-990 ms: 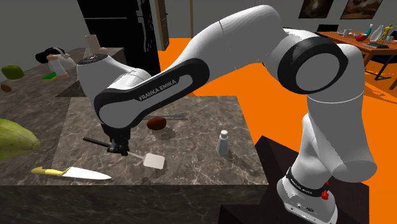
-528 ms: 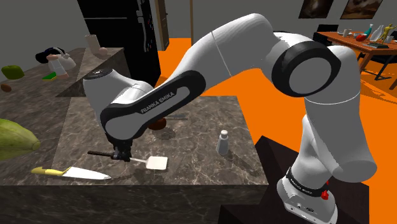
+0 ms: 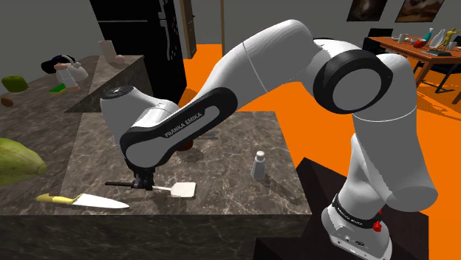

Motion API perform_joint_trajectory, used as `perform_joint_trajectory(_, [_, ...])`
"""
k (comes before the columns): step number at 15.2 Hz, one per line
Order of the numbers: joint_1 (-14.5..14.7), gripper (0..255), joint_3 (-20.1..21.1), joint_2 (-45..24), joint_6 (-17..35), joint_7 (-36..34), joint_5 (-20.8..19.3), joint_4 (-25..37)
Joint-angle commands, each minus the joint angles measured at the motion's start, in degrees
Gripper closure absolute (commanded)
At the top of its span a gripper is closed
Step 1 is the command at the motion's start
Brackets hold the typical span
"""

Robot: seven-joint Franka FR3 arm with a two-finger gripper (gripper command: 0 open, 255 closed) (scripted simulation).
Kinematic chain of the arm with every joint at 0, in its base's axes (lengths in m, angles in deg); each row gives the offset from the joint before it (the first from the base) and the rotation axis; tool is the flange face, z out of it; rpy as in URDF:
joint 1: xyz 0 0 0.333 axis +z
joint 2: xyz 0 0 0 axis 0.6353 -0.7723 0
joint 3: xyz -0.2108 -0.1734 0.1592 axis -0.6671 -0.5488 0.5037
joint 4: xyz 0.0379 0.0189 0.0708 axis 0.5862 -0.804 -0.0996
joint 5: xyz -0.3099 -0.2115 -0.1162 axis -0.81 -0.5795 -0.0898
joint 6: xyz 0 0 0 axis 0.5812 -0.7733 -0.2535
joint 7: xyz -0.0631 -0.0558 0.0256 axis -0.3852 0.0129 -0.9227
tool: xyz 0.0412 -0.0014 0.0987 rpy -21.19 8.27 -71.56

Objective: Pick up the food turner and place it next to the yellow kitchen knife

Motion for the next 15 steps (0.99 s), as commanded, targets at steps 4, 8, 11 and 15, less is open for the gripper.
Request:
perform_joint_trajectory(4, [0.0,0,0.0,0.0,0.0,0.0,0.0,0.0])
perform_joint_trajectory(8, [0.0,0,0.1,0.9,-1.5,0.1,0.1,0.6])
perform_joint_trajectory(11, [-0.1,0,0.2,3.2,-5.8,0.2,0.4,2.5])
perform_joint_trajectory(15, [-0.1,0,0.2,3.2,-5.8,0.2,0.4,2.5])
